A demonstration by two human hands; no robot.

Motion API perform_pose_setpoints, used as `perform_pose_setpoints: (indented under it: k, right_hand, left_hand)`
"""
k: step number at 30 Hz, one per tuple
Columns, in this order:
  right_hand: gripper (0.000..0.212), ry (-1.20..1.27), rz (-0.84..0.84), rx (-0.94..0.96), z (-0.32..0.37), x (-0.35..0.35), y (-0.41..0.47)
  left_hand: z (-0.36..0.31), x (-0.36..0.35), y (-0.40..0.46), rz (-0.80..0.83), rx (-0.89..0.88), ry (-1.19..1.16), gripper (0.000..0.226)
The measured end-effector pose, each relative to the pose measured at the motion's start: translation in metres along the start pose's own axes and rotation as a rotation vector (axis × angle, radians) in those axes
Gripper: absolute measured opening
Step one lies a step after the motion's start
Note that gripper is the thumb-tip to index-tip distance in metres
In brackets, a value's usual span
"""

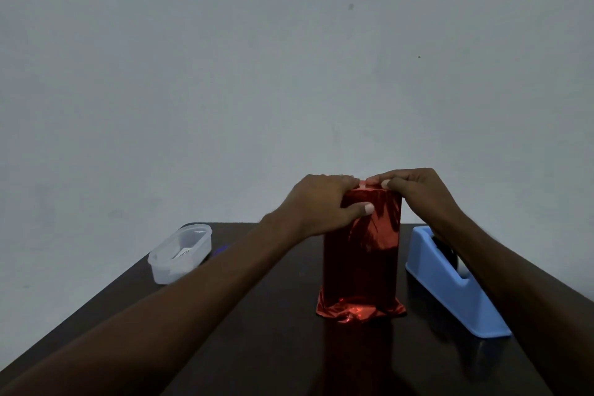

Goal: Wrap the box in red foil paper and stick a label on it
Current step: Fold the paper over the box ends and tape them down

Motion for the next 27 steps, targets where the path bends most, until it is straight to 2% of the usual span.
perform_pose_setpoints:
  k: [7,10,11,13,15,17,19,21,24,27]
  right_hand:
    - [0.032,0.037,0.046,-0.061,-0.003,0.004,-0.002]
    - [0.027,0.012,-0.021,-0.129,-0.012,0.009,-0.012]
    - [0.025,-0.042,-0.064,-0.154,-0.014,0.012,-0.017]
    - [0.023,-0.356,-0.098,-0.186,-0.022,0.021,-0.027]
    - [0.024,-0.760,-0.012,-0.252,-0.034,0.028,-0.037]
    - [0.029,-0.982,0.014,-0.347,-0.043,0.036,-0.048]
    - [0.034,-1.094,0.036,-0.381,-0.043,0.043,-0.056]
    - [0.029,-1.157,0.045,-0.421,-0.039,0.050,-0.062]
    - [0.024,-1.199,0.060,-0.506,-0.037,0.056,-0.069]
    - [0.024,-1.175,0.090,-0.514,-0.040,0.061,-0.073]
  left_hand:
    - [0.002,-0.005,-0.001,0.012,-0.006,-0.079,0.073]
    - [0.001,-0.007,-0.002,0.002,-0.009,-0.095,0.079]
    - [0.000,-0.008,-0.002,-0.009,-0.010,-0.092,0.079]
    - [-0.001,-0.009,-0.003,-0.024,-0.011,-0.081,0.079]
    - [0.002,-0.011,-0.002,-0.033,-0.010,-0.068,0.081]
    - [0.004,-0.014,0.000,-0.042,-0.012,-0.050,0.083]
    - [0.006,-0.016,0.001,-0.049,-0.004,-0.044,0.084]
    - [0.007,-0.018,0.002,-0.058,0.005,-0.047,0.085]
    - [0.006,-0.019,0.002,-0.063,0.009,-0.054,0.084]
    - [0.003,-0.020,0.004,-0.065,0.012,-0.062,0.081]
Point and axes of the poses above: each hand's wrist, its own y-axis towards the middle knuckle, its own x-axis out of the back of the hand, z = x × y, the point moved 1 cm from there along y, towards the middle knuckle, and after that the axes turned 9 degrees about -y, right-handed, at the moved point
